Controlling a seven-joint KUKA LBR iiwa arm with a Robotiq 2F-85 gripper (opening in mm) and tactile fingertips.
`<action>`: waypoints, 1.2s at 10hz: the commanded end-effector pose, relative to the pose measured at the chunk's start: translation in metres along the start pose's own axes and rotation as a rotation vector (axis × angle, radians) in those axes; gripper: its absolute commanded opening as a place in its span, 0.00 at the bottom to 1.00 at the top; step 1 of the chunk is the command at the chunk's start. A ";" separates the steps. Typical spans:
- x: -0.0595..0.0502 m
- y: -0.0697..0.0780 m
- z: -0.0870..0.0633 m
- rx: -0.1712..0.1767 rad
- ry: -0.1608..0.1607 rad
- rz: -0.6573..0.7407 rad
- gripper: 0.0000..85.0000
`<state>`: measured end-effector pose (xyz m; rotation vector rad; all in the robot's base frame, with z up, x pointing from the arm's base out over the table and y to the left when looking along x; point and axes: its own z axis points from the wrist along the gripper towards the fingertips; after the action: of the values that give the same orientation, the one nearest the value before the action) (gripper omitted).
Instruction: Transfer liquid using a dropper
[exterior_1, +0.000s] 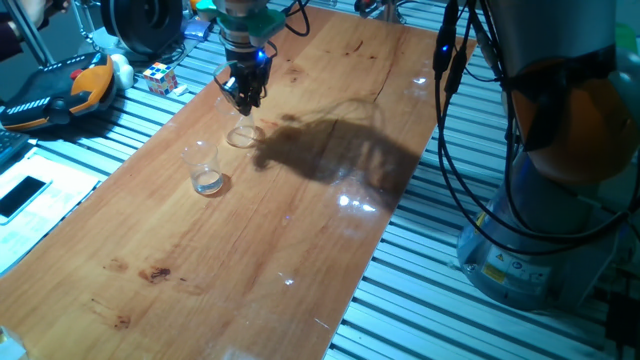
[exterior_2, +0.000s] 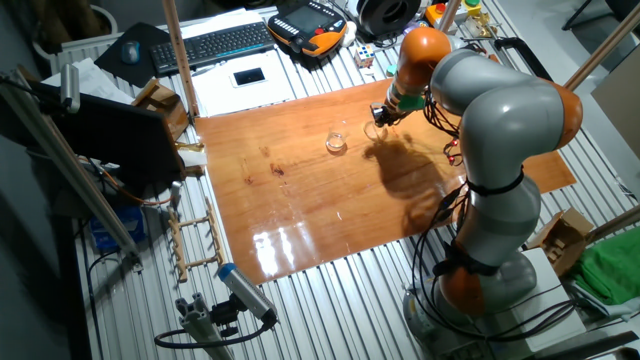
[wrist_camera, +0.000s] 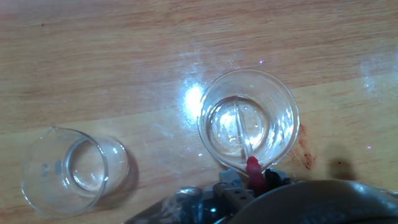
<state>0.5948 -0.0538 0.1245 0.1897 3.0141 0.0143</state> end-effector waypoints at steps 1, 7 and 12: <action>0.000 0.000 0.000 0.000 0.000 0.000 0.35; 0.000 -0.001 0.000 0.000 -0.003 -0.003 0.27; -0.001 -0.002 0.000 0.003 -0.014 -0.009 0.26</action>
<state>0.5951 -0.0566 0.1248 0.1761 3.0012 0.0067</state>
